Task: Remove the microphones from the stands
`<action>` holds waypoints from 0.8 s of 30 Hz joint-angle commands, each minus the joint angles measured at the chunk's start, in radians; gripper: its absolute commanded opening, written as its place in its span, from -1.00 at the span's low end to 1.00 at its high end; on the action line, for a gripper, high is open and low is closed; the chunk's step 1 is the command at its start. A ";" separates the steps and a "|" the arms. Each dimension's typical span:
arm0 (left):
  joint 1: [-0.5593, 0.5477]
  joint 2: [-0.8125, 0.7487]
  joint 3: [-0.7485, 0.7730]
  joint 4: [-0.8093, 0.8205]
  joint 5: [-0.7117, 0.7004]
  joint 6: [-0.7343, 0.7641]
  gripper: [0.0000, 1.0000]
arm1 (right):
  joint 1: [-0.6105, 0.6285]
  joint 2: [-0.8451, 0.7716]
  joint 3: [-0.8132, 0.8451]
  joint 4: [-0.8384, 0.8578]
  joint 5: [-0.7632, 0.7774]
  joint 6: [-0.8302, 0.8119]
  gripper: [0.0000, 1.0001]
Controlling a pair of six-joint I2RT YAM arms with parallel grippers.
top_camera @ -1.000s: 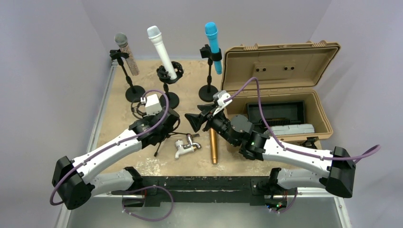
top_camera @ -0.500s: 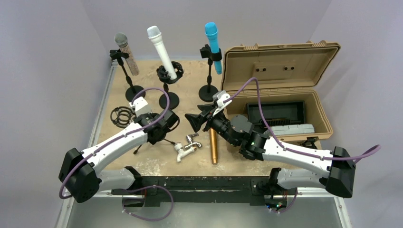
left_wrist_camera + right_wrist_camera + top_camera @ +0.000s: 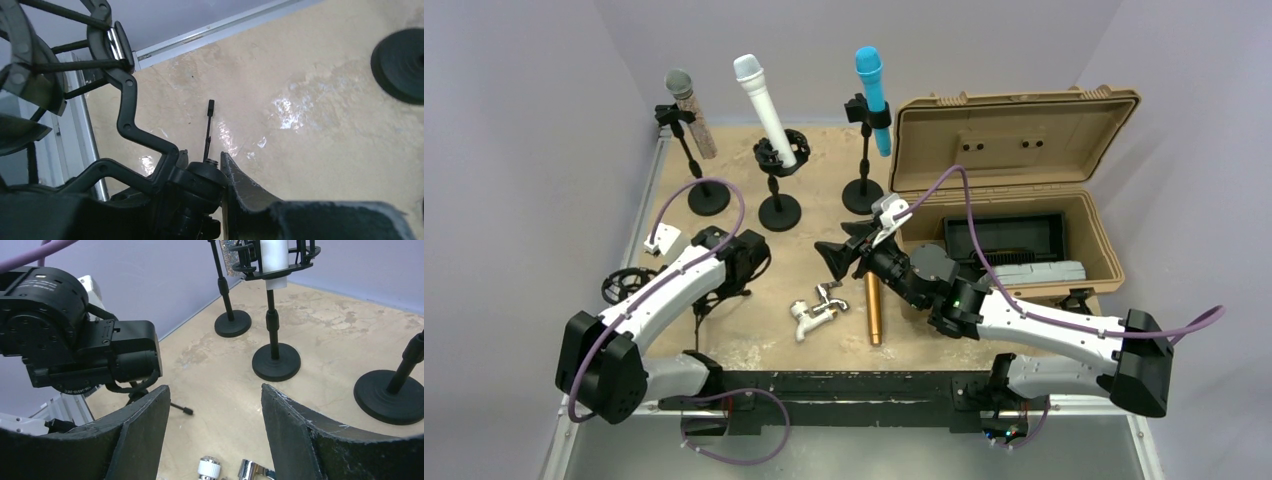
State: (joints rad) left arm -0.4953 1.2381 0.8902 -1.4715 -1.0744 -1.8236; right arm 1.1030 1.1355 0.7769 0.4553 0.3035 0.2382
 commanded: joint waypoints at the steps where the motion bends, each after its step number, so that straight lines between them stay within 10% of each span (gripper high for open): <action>1: 0.059 -0.012 -0.001 -0.317 -0.062 -0.274 -0.78 | -0.006 -0.049 0.002 0.030 -0.013 -0.035 0.32; 8: 0.129 -0.099 0.010 -0.128 -0.046 -0.012 -0.74 | -0.008 -0.084 -0.027 0.045 -0.044 -0.043 0.33; 16: 0.132 -0.103 0.040 -0.093 -0.023 0.097 0.51 | -0.008 -0.114 -0.046 0.055 -0.045 -0.032 0.33; 24: 0.132 -0.206 0.092 0.084 0.189 0.403 0.92 | -0.009 -0.087 -0.015 0.035 -0.027 -0.033 0.34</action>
State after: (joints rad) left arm -0.3668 1.1168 0.9417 -1.4990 -1.0008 -1.6245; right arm 1.0985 1.0447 0.7307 0.4694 0.2684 0.2157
